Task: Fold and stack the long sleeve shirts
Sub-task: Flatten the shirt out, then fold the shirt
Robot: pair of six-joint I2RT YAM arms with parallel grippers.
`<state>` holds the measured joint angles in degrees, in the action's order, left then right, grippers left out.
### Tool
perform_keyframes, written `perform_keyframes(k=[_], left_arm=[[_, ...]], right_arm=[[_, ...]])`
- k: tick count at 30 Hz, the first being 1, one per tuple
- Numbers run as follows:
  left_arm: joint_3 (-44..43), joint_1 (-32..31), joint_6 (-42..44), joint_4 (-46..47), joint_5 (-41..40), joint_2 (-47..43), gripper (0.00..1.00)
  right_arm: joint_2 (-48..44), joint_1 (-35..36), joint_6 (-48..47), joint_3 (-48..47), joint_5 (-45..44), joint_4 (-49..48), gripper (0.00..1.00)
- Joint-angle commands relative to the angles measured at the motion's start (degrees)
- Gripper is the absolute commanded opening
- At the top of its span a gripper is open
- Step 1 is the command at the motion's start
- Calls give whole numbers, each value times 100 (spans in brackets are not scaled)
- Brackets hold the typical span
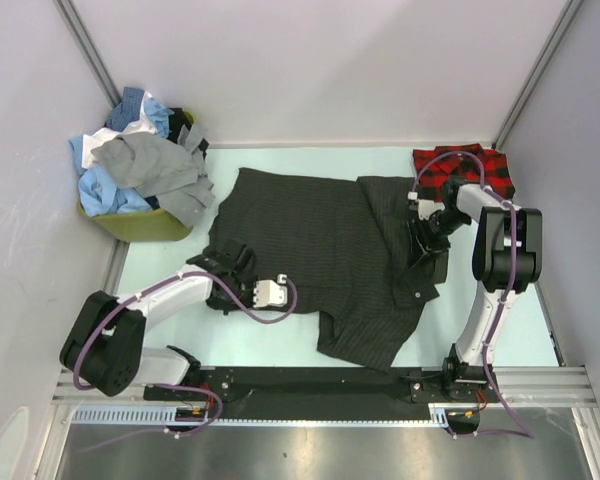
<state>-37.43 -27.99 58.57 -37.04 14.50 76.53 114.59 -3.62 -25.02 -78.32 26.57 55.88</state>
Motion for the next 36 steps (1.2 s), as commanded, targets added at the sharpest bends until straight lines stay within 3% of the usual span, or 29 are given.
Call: perform_keyframes(k=[1, 3, 6, 8, 9, 12, 17, 20, 24, 30, 31, 34, 35, 36], left_arm=[[271, -347, 94, 118, -71, -24, 12], [254, -514, 15, 83, 17, -121, 4], [166, -620, -99, 12, 131, -147, 3], [35, -603, -187, -49, 228, -191, 15], [-1, -603, -196, -84, 333, -383, 38], [-246, -707, -363, -58, 939, -744, 54], [-809, -1567, -994, 214, 1458, -456, 59], [-941, -1815, -1355, 591, 1608, -87, 61], [-1029, -2052, -1594, 1057, 1617, 160, 67], [-959, -2308, -1646, 1295, 1091, 82, 69], [-933, -2308, -1708, 1295, 1038, 46, 69], [-819, -2308, -1822, 1331, 888, -112, 69], [-801, -2308, -1831, 1322, 870, -156, 69], [-766, -2316, -1831, 1304, 853, -208, 69]], right_arm=[[451, -60, -319, -621, -829, -886, 44], [407, -34, -381, -893, -811, -894, 45], [398, 36, -469, -1105, -924, -895, 45], [363, 54, -504, -1290, -873, -763, 45], [302, 54, -513, -1308, -777, -623, 45], [-189, 28, -636, -1133, -372, -332, 47], [-1322, -16, -733, -203, 383, 9, 49], [-1553, 63, -479, 315, 401, -120, 62], [-1404, 151, 22, 616, 779, -375, 69], [-843, 344, 549, 722, 938, -762, 68], [-754, 492, 585, 687, 947, -823, 67], [-429, 529, 674, 503, 1104, -807, 41], [-376, 546, 647, 424, 1192, -763, 17], [-349, 546, 612, 284, 1315, -719, 6]])
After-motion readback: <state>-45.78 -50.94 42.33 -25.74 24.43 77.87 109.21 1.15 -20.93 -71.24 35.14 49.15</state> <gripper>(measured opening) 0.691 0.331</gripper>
